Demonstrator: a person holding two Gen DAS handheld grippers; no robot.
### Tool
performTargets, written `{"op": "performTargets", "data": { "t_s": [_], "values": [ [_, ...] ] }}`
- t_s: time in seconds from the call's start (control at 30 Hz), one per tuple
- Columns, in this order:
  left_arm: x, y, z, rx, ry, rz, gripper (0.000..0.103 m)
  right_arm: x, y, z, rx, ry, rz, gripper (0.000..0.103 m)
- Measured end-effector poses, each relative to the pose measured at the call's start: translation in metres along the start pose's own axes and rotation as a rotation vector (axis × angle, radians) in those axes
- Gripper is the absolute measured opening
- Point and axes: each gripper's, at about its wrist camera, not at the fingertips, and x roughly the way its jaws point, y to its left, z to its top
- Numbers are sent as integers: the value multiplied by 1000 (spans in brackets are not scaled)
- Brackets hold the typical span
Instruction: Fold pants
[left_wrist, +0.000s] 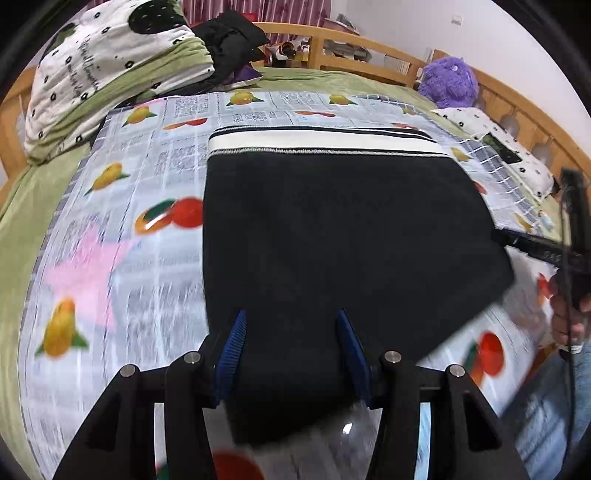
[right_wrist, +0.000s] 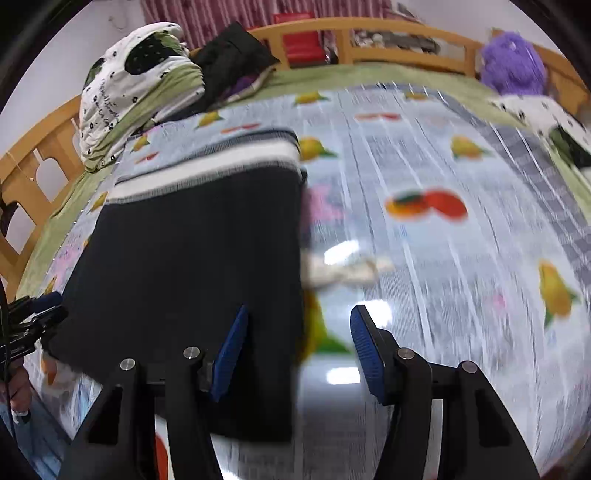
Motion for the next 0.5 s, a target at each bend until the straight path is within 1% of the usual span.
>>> {"op": "performTargets", "data": {
  "t_s": [0.07, 0.1, 0.17, 0.27, 0.3, 0.33, 0.4, 0.43, 0.5],
  "values": [
    [-11, -1, -13, 24, 4, -25, 50, -8, -1, -13, 12, 0, -3, 56],
    [-16, -3, -21, 42, 12, -18, 50, -13, 0, -17, 8, 0, -5, 56],
    [-18, -6, -30, 61, 18, 0, 57, -21, 5, -24, -5, -9, -12, 56],
    [-12, -12, -39, 105, 29, 96, 57, -21, 12, -30, -30, 0, -14, 56],
    [-7, -14, -40, 118, 43, 142, 57, -19, 15, -32, -34, 10, -16, 56],
    [-4, -13, -40, 119, 57, 165, 57, -14, 17, -33, -35, 23, -21, 56],
    [1, -11, -41, 108, 74, 180, 52, -9, 17, -33, -27, 33, -24, 56],
    [1, -9, -41, 98, 77, 173, 50, -8, 16, -33, -20, 36, -21, 56],
    [-2, -9, -41, 95, 69, 171, 45, -7, 13, -31, -1, 41, -9, 56]
  ]
}}
